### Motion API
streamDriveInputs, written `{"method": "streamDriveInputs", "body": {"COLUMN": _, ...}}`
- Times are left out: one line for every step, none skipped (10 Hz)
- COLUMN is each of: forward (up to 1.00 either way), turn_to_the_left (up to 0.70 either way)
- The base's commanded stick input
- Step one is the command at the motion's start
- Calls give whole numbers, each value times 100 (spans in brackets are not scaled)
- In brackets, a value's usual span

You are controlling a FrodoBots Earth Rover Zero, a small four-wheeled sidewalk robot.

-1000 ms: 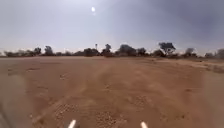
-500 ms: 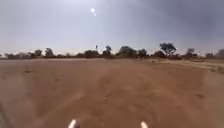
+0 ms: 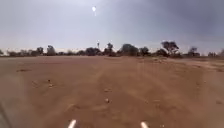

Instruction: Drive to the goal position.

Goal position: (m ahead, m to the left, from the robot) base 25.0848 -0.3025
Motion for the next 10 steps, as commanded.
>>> {"method": "streamDriveInputs", "body": {"forward": 70, "turn_to_the_left": 0}}
{"method": "streamDriveInputs", "body": {"forward": 70, "turn_to_the_left": 0}}
{"method": "streamDriveInputs", "body": {"forward": 70, "turn_to_the_left": 0}}
{"method": "streamDriveInputs", "body": {"forward": 70, "turn_to_the_left": 0}}
{"method": "streamDriveInputs", "body": {"forward": 70, "turn_to_the_left": 0}}
{"method": "streamDriveInputs", "body": {"forward": 70, "turn_to_the_left": -25}}
{"method": "streamDriveInputs", "body": {"forward": 70, "turn_to_the_left": -35}}
{"method": "streamDriveInputs", "body": {"forward": 70, "turn_to_the_left": -35}}
{"method": "streamDriveInputs", "body": {"forward": 70, "turn_to_the_left": -35}}
{"method": "streamDriveInputs", "body": {"forward": 70, "turn_to_the_left": -35}}
